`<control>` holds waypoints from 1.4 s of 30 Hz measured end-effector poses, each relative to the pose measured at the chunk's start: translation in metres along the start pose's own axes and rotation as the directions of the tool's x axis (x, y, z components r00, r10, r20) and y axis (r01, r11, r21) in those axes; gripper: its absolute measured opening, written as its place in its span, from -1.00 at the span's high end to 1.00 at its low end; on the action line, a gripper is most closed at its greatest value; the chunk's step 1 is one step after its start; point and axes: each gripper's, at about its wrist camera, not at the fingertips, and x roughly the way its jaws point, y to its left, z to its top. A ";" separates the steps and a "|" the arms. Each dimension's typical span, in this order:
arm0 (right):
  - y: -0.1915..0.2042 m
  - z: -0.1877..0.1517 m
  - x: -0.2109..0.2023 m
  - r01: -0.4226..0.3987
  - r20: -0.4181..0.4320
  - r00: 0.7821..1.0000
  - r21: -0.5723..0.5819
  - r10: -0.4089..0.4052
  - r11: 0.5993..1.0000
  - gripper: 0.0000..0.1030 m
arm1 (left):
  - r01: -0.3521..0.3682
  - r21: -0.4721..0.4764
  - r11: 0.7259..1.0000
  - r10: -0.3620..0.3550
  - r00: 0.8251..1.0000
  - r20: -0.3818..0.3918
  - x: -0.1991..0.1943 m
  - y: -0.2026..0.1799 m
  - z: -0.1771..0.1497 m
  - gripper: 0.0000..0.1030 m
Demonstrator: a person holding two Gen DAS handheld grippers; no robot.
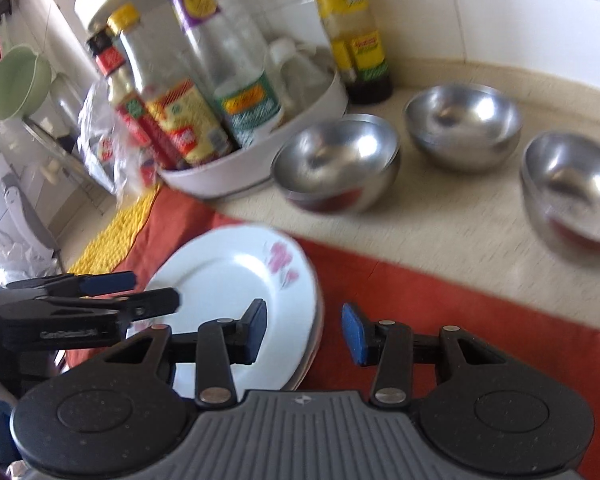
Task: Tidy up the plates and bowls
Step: 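Lower the plate stack onto the red cloth and open both grippers, then move both grippers to a steel bowl by the wall and clamp its rim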
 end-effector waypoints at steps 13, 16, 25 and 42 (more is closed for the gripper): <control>0.000 0.077 -0.016 0.101 0.122 0.988 -0.016 -0.098 0.995 0.16 | -0.026 0.120 0.992 0.012 0.993 0.113 0.004 -0.052 0.085 -0.78; -0.007 0.087 -0.008 0.094 0.101 0.990 0.038 -0.097 0.995 0.16 | 0.008 0.096 0.995 -0.016 0.997 0.081 0.020 -0.057 0.092 -0.77; -0.024 0.095 0.022 0.149 0.026 0.988 0.085 -0.152 0.985 0.21 | 0.020 0.043 0.999 -0.020 1.000 -0.010 0.065 -0.065 0.093 -0.67; -0.056 0.095 0.067 0.067 -0.055 0.997 0.178 -0.058 0.982 0.58 | 0.047 0.017 0.999 -0.045 0.991 -0.123 0.122 -0.071 0.091 -0.12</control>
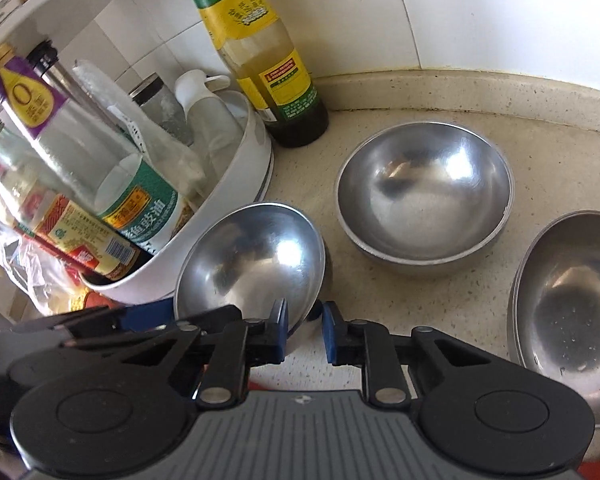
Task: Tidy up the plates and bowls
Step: 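Move both grippers to a steel bowl by the wall and clamp its rim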
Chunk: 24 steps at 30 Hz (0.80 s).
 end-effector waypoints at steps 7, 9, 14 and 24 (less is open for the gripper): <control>-0.013 0.006 0.009 -0.051 -0.019 0.998 0.082 0.053 0.995 0.51 | 0.013 -0.002 1.000 -0.013 1.000 -0.005 0.013 0.006 0.002 -0.12; -0.014 0.008 0.010 -0.043 -0.017 0.999 0.084 0.045 0.996 0.51 | 0.019 -0.001 1.000 -0.019 1.000 -0.011 0.016 0.006 0.003 -0.12; -0.012 0.007 0.010 -0.016 -0.016 1.000 0.064 0.017 0.998 0.51 | 0.026 0.014 1.000 -0.026 1.000 0.009 0.008 0.001 0.002 -0.10; -0.013 -0.013 -0.053 -0.016 0.033 0.999 0.042 0.014 0.999 0.52 | 0.099 0.111 0.989 -0.104 0.994 0.038 -0.032 -0.031 -0.017 -0.19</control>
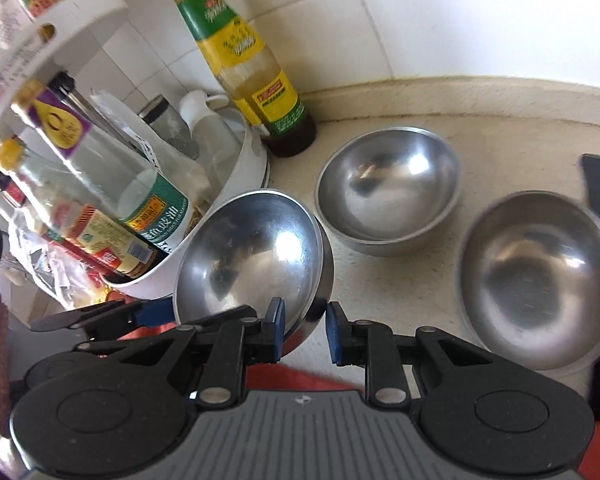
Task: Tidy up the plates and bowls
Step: 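Move both grippers to a steel bowl by the wall and clamp its rim, then lift the steel bowl with both grippers and carry it to another steel bowl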
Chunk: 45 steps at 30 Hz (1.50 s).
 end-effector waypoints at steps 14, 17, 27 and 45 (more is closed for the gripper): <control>-0.042 -0.070 -0.074 0.051 -0.050 0.998 0.105 -0.046 0.993 0.52 | 0.129 0.139 0.982 -0.120 0.990 -0.072 -0.027 -0.070 -0.056 -0.22; -0.049 -0.082 -0.075 0.056 -0.069 0.996 0.131 -0.047 0.990 0.52 | 0.136 0.142 0.981 -0.120 0.986 -0.116 -0.019 -0.074 -0.068 -0.22; -0.056 -0.101 -0.069 0.066 -0.088 0.995 0.152 -0.053 0.986 0.51 | 0.131 0.113 0.985 -0.115 0.984 -0.139 -0.016 -0.075 -0.086 -0.18; -0.071 -0.061 -0.116 0.093 0.083 0.991 0.142 -0.106 0.986 0.48 | 0.057 0.116 0.992 -0.062 0.997 0.041 -0.051 -0.066 -0.031 -0.25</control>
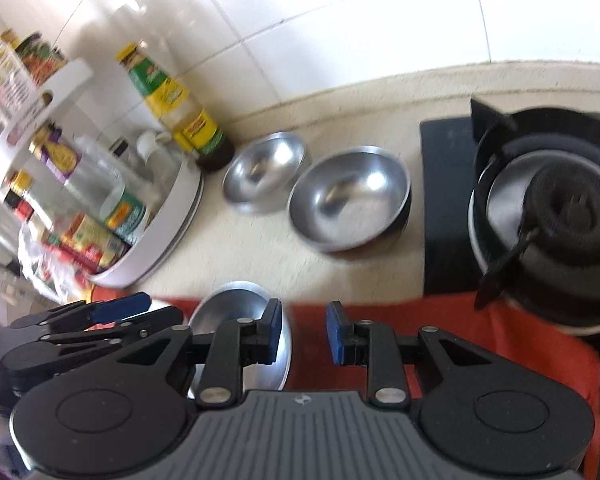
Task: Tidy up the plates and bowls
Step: 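Lift the steel bowl with both grippers and carry it to another steel bowl, then lower the held bowl into the second steel bowl with both grippers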
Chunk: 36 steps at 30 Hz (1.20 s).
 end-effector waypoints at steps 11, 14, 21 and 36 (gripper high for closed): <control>0.037 0.085 0.042 0.008 0.060 0.998 -0.144 0.001 0.990 0.48 | -0.074 -0.092 0.993 0.078 0.996 0.034 0.043 0.020 0.067 -0.24; 0.042 0.106 0.071 0.026 0.032 0.999 -0.165 -0.021 0.986 0.48 | -0.097 -0.116 0.989 0.098 0.995 0.005 0.065 0.031 0.077 -0.25; 0.033 0.134 0.133 0.030 -0.050 0.998 -0.160 -0.038 0.987 0.48 | -0.108 -0.179 0.978 0.098 0.993 -0.063 0.112 0.052 0.091 -0.24; 0.034 0.143 0.156 0.004 -0.065 0.998 -0.172 -0.015 0.985 0.49 | -0.083 -0.173 0.981 0.065 0.992 -0.107 0.149 0.058 0.097 -0.24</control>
